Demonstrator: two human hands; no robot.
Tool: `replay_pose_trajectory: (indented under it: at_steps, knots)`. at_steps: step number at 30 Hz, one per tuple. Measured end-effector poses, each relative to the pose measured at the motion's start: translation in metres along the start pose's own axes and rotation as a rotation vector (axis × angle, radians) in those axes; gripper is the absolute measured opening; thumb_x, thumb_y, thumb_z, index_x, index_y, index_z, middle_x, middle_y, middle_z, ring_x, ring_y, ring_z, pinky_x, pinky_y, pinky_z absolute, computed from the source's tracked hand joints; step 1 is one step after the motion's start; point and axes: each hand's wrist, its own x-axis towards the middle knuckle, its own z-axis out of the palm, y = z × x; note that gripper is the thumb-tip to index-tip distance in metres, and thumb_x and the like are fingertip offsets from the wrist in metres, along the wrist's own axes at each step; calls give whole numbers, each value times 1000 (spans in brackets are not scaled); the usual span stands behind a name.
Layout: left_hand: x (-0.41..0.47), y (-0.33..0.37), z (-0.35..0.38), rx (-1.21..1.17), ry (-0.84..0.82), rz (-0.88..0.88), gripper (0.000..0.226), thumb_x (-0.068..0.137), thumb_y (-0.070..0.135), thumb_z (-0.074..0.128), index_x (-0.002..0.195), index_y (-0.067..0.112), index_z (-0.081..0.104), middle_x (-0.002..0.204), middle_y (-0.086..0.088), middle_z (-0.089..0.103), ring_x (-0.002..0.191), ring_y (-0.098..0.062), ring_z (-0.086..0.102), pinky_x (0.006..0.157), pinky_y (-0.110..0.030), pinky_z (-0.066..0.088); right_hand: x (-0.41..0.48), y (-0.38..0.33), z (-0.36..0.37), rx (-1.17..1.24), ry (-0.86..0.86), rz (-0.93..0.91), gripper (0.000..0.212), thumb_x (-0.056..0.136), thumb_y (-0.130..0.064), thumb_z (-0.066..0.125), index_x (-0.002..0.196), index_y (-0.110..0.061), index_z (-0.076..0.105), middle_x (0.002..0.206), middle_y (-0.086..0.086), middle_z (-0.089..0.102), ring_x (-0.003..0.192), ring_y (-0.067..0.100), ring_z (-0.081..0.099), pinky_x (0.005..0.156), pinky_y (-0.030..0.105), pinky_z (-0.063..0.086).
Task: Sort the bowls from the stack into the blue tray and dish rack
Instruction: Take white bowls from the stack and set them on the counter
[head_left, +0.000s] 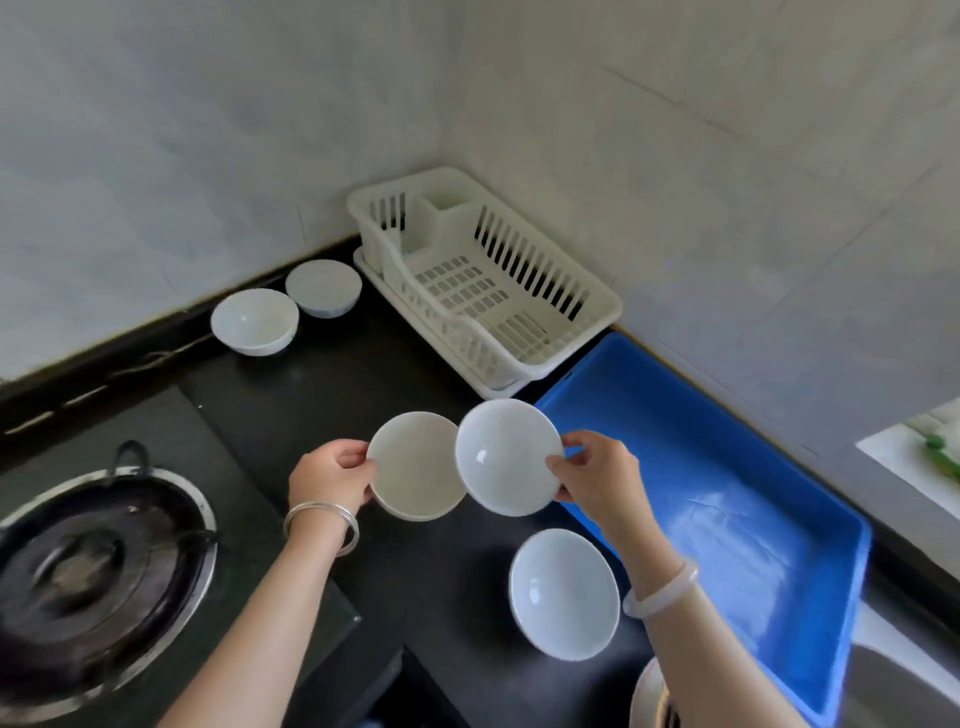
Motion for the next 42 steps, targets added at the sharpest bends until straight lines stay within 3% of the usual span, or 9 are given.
replay_pose_trajectory:
  at_steps: [3, 6, 11, 14, 18, 26, 29, 35, 42]
  knots:
    - [28, -6, -20, -50, 83, -56, 23, 76, -2, 60, 91, 14, 68, 73, 5, 64, 67, -9, 62, 49, -20, 51, 25, -18, 34, 54, -63, -6, 17, 82, -11, 64, 79, -27, 62, 84, -1, 64, 56, 8, 67, 46, 15, 52]
    - [57, -10, -38, -85, 155, -110, 24, 76, -2, 59, 94, 10, 69, 77, 0, 65, 66, -14, 62, 60, -27, 54, 52, -37, 65, 95, -118, -8, 19, 83, -9, 64, 76, -26, 62, 85, -2, 64, 68, 11, 67, 48, 17, 53]
    - [104, -10, -59, -126, 241, -146, 25, 76, -1, 60, 96, 10, 69, 88, -5, 67, 75, -22, 63, 64, -28, 53, 99, -68, 114, 175, -164, 56, 14, 84, -6, 66, 86, -18, 60, 94, 3, 60, 85, 22, 65, 47, 18, 55]
    - [128, -6, -63, -138, 269, -164, 27, 77, -2, 60, 101, 8, 68, 89, -4, 64, 79, -22, 61, 59, -25, 51, 124, -80, 139, 182, -164, 73, 12, 85, -4, 64, 92, -13, 60, 89, 2, 59, 78, 17, 63, 45, 17, 53]
    - [153, -3, -66, -161, 302, -188, 28, 77, -3, 59, 102, 6, 68, 91, -6, 65, 82, -25, 62, 68, -29, 53, 151, -88, 163, 185, -160, 73, 12, 85, -3, 63, 93, -11, 59, 85, 1, 59, 72, 13, 62, 45, 16, 52]
    - [179, -7, -63, -228, 354, -234, 27, 77, -4, 58, 101, 6, 68, 91, -9, 65, 83, -26, 62, 70, -32, 55, 182, -90, 200, 185, -158, 137, 14, 86, -3, 63, 97, -9, 58, 90, 0, 54, 91, 25, 62, 53, 24, 57]
    - [182, -10, -62, -228, 362, -238, 26, 77, -3, 59, 98, 7, 69, 88, -8, 65, 80, -25, 62, 68, -30, 54, 187, -89, 207, 167, -154, 144, 13, 85, -3, 63, 89, -13, 57, 95, 6, 58, 89, 25, 64, 50, 22, 57]
    - [186, -16, -59, -272, 371, -270, 25, 77, -3, 60, 98, 8, 68, 96, -12, 68, 88, -29, 65, 70, -34, 56, 192, -84, 211, 188, -148, 156, 25, 85, -2, 64, 76, -22, 52, 85, -1, 54, 88, 25, 63, 51, 22, 56]
    - [182, -20, -56, -297, 343, -270, 25, 79, -1, 63, 103, 9, 65, 106, -13, 67, 98, -29, 64, 76, -37, 57, 193, -80, 215, 245, -173, 206, 18, 86, -10, 66, 85, -22, 53, 103, 7, 58, 91, 24, 65, 58, 25, 59]
